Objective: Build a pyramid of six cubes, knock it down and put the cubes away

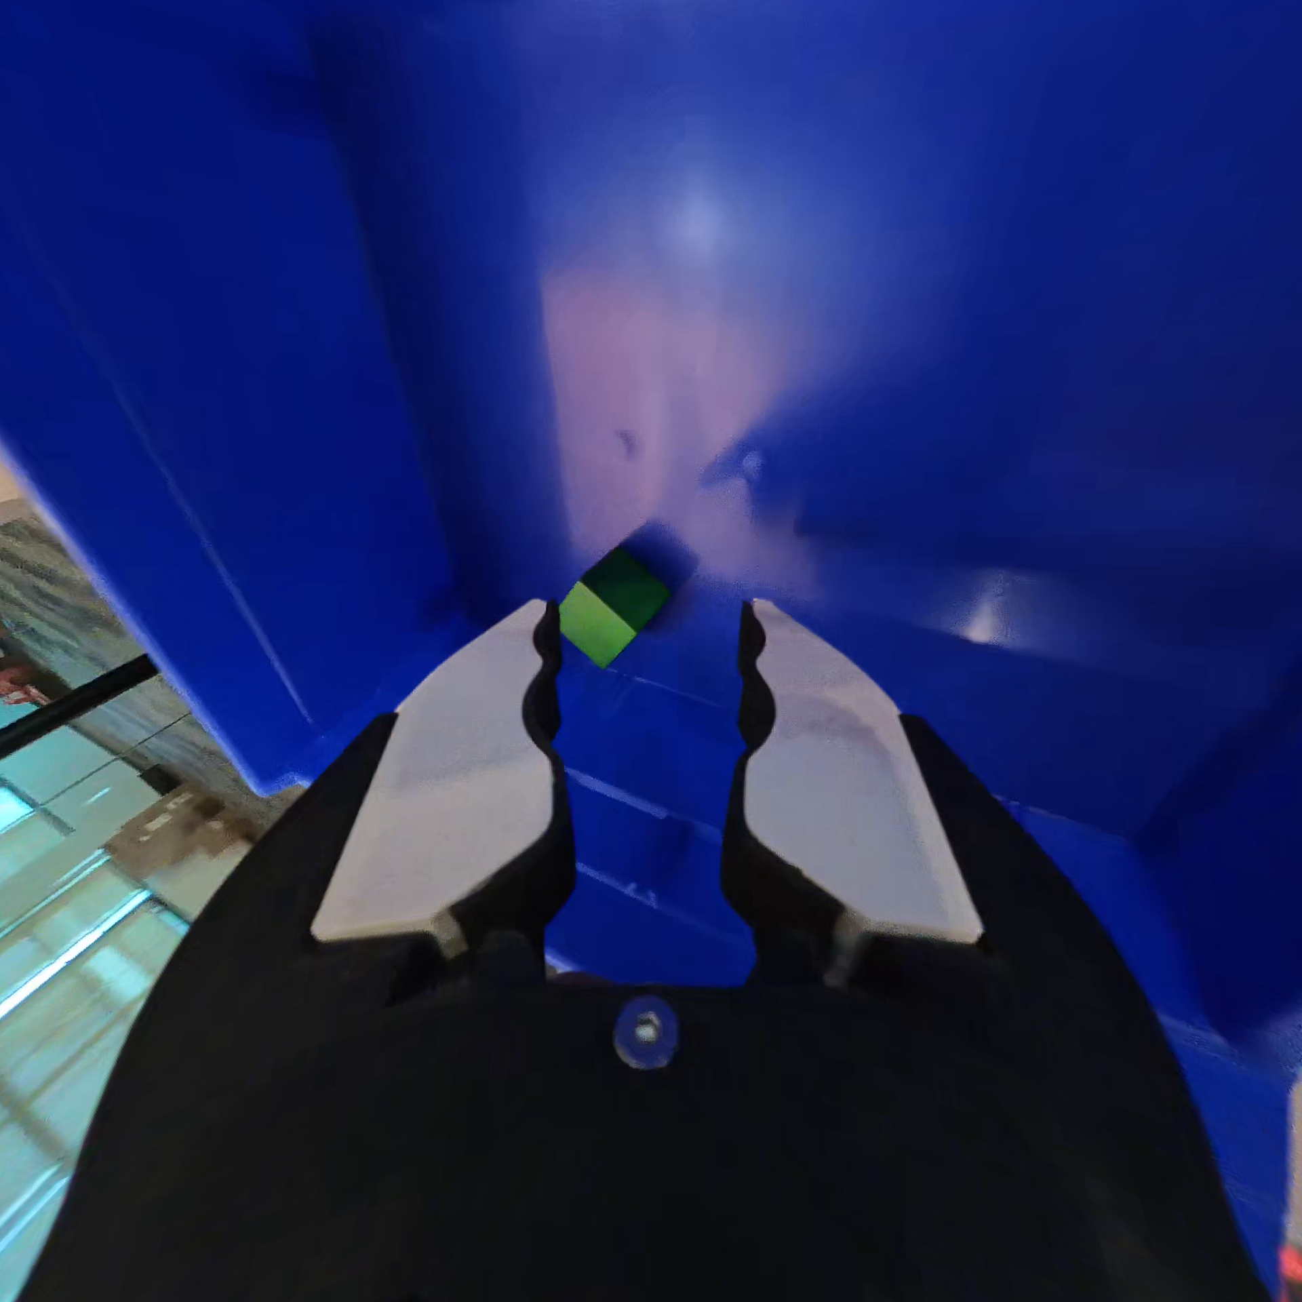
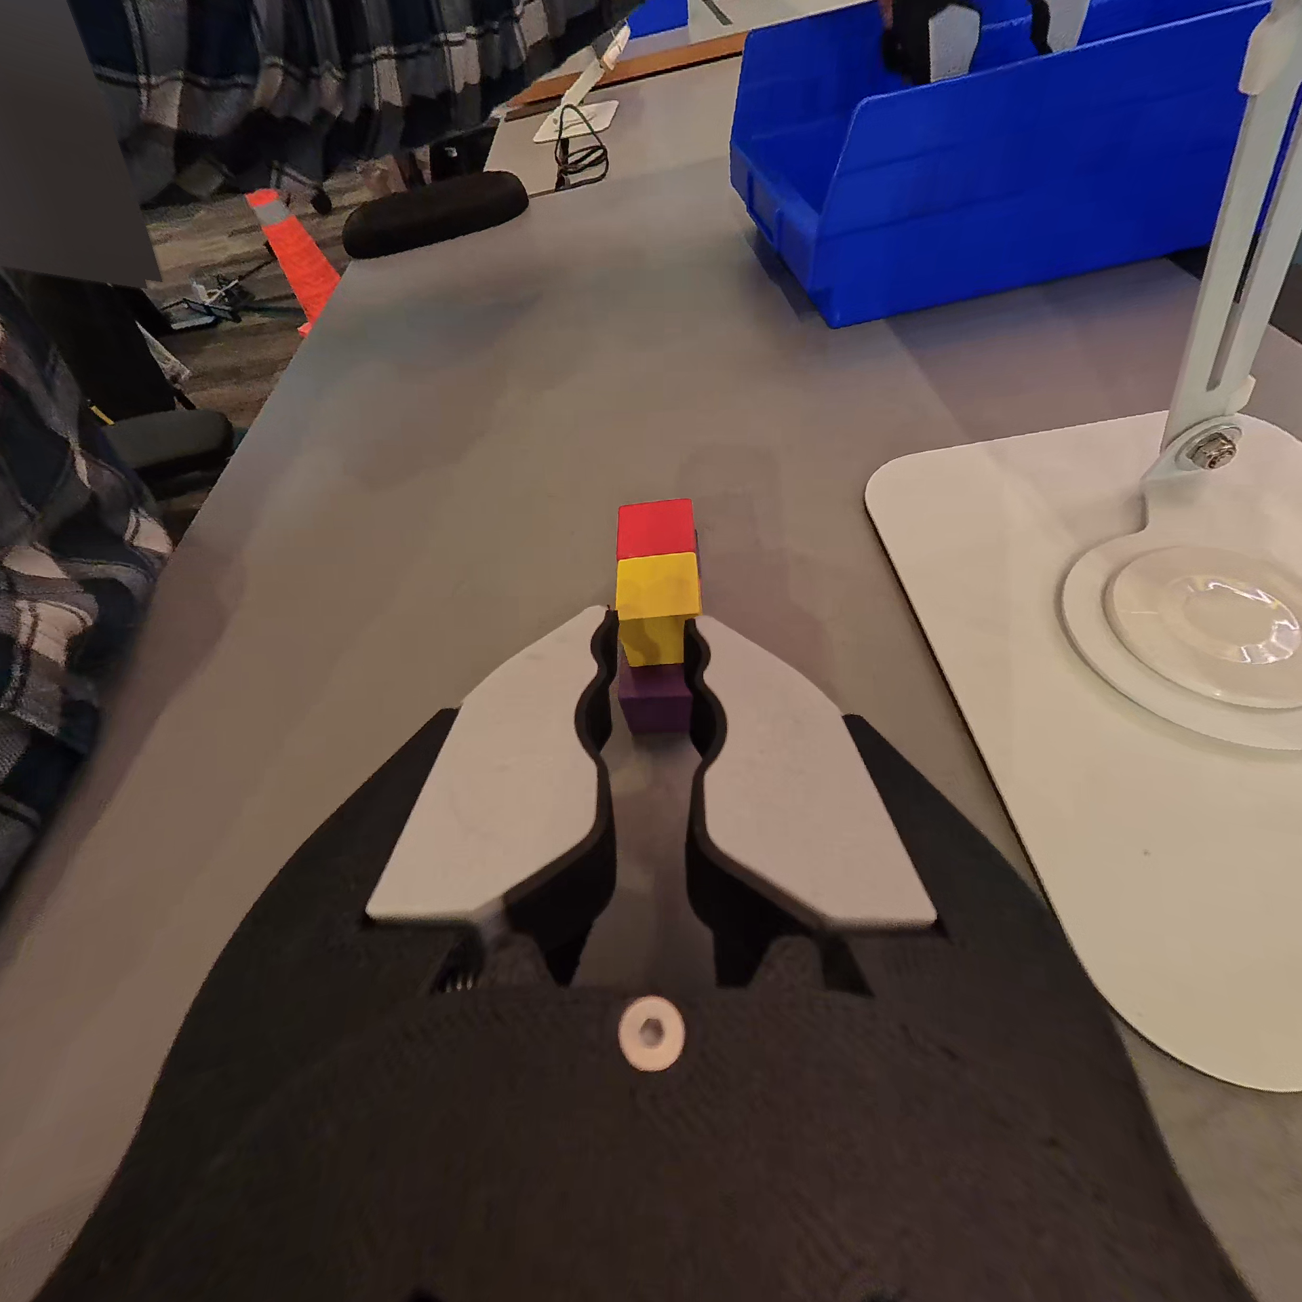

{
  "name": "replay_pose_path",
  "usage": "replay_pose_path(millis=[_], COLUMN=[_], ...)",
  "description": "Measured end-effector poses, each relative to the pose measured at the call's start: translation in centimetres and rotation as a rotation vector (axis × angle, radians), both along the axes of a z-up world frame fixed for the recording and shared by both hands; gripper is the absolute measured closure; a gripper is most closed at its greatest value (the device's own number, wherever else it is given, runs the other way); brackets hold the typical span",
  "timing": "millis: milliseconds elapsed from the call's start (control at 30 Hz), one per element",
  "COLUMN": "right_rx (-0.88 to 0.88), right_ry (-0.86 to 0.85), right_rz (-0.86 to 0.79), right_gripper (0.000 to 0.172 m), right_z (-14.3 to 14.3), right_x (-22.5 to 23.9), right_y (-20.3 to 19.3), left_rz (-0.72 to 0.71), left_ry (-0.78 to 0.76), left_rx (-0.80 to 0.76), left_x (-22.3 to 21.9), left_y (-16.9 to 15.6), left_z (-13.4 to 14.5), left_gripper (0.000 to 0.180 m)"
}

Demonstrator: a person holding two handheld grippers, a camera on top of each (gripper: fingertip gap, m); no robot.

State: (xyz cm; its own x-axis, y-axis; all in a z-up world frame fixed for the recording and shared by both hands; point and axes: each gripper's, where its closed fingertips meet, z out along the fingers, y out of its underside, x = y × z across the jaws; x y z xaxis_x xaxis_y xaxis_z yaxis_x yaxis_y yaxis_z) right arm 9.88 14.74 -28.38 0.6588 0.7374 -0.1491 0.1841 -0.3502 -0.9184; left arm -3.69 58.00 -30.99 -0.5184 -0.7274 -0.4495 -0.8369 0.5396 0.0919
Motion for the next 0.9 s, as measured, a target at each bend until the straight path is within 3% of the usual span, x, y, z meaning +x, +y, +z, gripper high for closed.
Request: replay_pose_path(millis=[167, 433, 533, 733, 900], right_rx=[0.001, 0.001, 0.001, 0.001, 0.005], right_ry=[0.000, -0.002, 0.000, -0.003, 0.001], right_rz=[0.002, 0.006, 0.006, 0.008, 0.004], right_gripper=[0.154, 0.154, 0.154, 0.154, 0.154], right_z=[0.0, 0.0, 0.0, 0.0, 0.1], right_x=[0.0, -0.1, -0.1, -0.1, -0.1], right_y=[0.0, 0.0, 0.0, 0.0, 0.0], left_rz=[-0.012, -0.021, -0.010, 0.044, 0.098], left_ry=[0.156, 0.239, 0.220, 0.192, 0.042], left_rx=[0.083, 0.140, 0.137, 0.150, 0.165], left_x=[-0.6, -1.0, -0.7, -1.1, -0.8], left_y=[2.1, 4.2, 4.4, 4.3, 2.7], left_z=[-1.4, -2.6, -2.5, -2.3, 0.0], left_gripper=[0.133, 0.138, 0.148, 0.150, 0.150])
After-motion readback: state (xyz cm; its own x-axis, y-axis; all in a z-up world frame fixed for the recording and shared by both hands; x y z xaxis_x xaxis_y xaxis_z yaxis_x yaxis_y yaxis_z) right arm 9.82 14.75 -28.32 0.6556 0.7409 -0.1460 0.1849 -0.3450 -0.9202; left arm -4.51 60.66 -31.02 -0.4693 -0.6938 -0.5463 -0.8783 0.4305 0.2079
